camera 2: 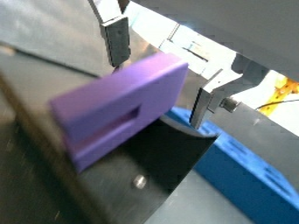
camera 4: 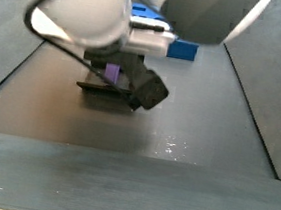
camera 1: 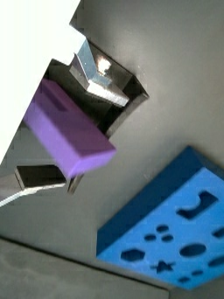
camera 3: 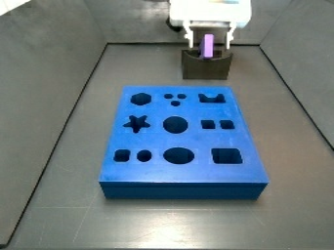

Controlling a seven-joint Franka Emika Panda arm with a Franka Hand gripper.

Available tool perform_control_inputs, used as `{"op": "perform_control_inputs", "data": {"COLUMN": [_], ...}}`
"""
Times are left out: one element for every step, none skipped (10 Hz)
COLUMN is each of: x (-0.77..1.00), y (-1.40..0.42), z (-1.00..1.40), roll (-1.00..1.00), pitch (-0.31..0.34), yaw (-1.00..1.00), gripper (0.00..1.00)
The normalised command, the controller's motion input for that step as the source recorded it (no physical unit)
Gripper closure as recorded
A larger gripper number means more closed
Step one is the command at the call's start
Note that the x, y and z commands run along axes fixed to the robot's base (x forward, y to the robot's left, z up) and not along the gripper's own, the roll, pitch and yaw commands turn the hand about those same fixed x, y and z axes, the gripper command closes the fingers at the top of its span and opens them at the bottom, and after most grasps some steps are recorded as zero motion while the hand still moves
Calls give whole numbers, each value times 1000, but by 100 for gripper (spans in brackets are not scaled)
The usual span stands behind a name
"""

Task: Pick up the double-square object. Move up. Place the double-square object on the fixture. Regrasp the double-square object. Rotate the double-square object. Move to above the board. Insert the double-square object.
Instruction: Regrasp the double-square object.

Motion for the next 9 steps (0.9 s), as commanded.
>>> {"op": "perform_control_inputs", "data": {"x": [-40, -45, -45, -37, -32, -29, -95, -90, -103], "y": [-1, 0, 2, 5, 8, 9, -856, -860, -692], "z": [1000, 1000, 941, 715, 543, 313, 880, 788, 561], "roll": [46, 48, 47, 44, 44, 42, 1000, 1000, 1000], "pitch": [-4, 21, 47, 74, 90, 102, 68, 67, 52], "yaw": [37, 42, 40, 29, 17, -3, 24, 23, 22], "gripper": [0, 0, 0, 0, 0, 0, 0, 0, 0]}}
